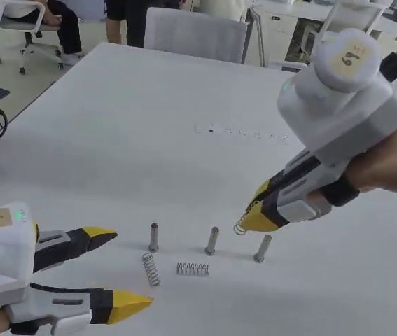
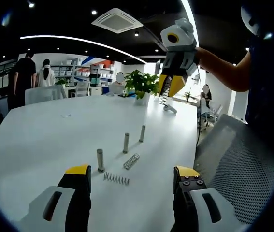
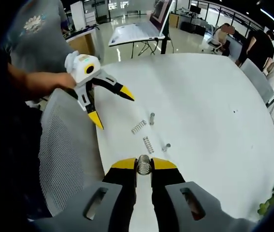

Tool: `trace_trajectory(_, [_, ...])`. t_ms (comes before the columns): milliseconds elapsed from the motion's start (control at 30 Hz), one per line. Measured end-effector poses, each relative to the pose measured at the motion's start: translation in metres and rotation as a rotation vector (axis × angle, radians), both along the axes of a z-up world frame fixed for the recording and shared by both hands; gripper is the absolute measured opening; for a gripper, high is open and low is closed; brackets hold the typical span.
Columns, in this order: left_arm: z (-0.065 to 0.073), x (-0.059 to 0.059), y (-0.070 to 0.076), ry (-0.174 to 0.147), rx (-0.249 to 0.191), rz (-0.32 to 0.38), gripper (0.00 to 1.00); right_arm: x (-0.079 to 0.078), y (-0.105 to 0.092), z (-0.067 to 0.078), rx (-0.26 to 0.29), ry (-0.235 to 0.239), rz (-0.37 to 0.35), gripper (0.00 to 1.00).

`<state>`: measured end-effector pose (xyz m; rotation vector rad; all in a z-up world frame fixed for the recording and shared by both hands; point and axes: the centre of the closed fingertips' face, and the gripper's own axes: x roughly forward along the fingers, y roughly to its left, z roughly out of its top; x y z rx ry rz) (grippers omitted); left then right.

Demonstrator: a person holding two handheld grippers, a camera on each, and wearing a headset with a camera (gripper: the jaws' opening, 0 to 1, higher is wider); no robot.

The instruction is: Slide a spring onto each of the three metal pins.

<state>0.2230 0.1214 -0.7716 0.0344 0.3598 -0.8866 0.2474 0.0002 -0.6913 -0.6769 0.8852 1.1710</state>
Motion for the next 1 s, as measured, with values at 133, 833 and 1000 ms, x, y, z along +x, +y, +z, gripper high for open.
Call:
trace_trajectory(133, [-0.001, 0.001, 0.001, 0.001, 0.01, 0.004, 0.67, 0.018, -0.022, 0.006, -0.01, -0.02, -0.065, 0.08])
trace_trajectory(833, [0.003, 0.004, 0.006, -0.012, 0.017, 0.019, 0.7, 0.056, -0.051, -0.048, -0.135, 0.046, -0.154, 0.08])
trace_trajectory(1000, [0.004, 0.004, 0.006, -0.013, 0.014, 0.02, 0.69, 0.059, -0.051, -0.065, -0.168, 0.05, -0.143, 0.08])
